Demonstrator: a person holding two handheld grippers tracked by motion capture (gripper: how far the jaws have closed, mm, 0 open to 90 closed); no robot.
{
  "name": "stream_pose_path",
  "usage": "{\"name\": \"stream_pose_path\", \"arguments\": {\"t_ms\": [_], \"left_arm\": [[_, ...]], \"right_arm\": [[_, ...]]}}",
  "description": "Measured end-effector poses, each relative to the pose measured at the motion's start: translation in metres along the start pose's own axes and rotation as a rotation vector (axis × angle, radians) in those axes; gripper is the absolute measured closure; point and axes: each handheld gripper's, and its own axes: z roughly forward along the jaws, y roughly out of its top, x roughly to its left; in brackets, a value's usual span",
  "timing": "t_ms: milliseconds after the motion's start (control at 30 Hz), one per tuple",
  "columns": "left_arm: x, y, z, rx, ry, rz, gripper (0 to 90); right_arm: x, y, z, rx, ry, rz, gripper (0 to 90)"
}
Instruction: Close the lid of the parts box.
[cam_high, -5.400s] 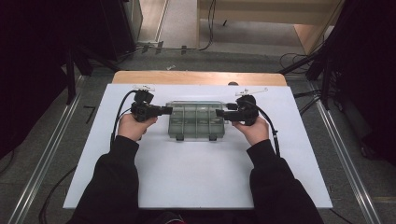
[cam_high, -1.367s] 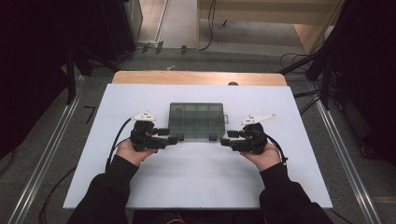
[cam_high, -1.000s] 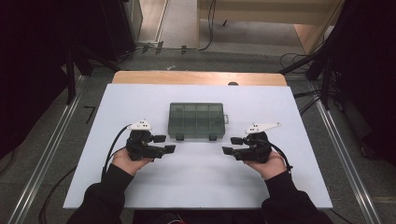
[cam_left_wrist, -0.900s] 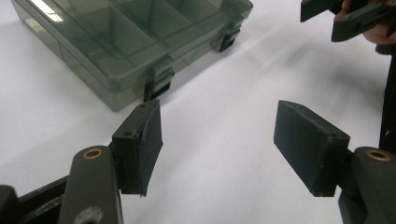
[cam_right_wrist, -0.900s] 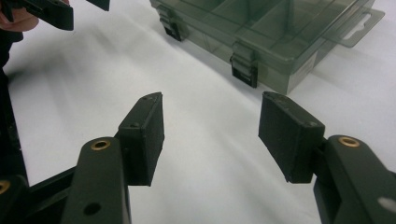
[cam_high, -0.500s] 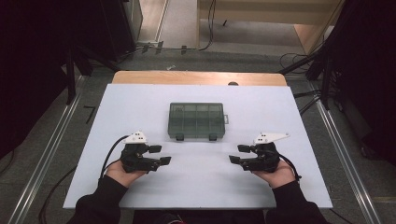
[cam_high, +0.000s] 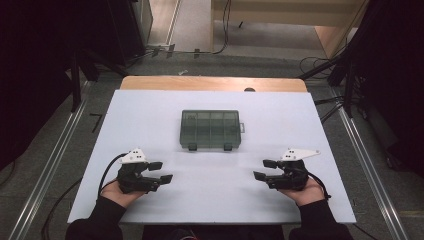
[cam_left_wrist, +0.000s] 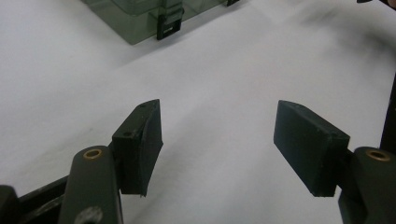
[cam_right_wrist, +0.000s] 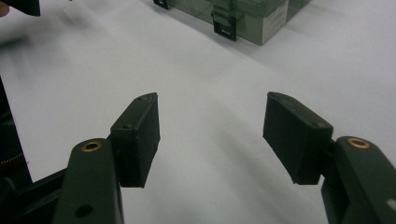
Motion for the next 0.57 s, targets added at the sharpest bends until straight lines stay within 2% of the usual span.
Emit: {"name": "stream_pose_path", "arguments": {"t_ms": [567], "left_arm": [[0.0031, -0.0015, 0.0004, 0.003, 0.012, -0.001, 32.9]], "right_arm": [[-0.0003, -0.0024, 0.0017, 0.015, 0.000, -0.004, 34.5]]}}
